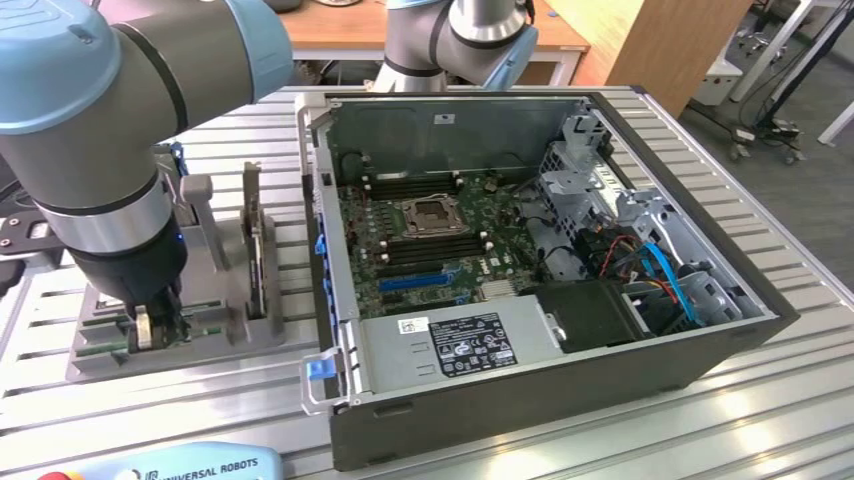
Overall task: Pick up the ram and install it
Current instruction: 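Pick up the ram and move it above insertion slot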
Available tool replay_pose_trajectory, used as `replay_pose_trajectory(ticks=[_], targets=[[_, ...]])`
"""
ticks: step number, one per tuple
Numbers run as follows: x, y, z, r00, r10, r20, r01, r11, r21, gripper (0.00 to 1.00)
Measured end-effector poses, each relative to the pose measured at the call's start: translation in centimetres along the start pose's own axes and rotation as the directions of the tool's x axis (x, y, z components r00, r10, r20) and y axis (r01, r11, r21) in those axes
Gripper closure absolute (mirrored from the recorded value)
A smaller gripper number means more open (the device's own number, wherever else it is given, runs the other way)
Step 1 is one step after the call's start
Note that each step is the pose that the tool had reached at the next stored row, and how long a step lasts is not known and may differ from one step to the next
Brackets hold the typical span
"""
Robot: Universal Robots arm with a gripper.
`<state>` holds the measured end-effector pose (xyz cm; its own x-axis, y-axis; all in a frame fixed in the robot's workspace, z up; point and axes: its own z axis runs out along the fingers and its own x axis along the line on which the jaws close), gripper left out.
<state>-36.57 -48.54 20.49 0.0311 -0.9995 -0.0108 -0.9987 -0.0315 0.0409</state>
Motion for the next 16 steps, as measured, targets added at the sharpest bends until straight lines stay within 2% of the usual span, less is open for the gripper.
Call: replay_pose_trajectory(ticks=[8,16], targets=[[0.0,0.05,-1.3,1.0,0.0,0.0,0.0,1.0,0.0,0.89],[0.0,0.14,-3.31,1.0,0.0,0.0001,0.0,1.0,0.0,0.89]])
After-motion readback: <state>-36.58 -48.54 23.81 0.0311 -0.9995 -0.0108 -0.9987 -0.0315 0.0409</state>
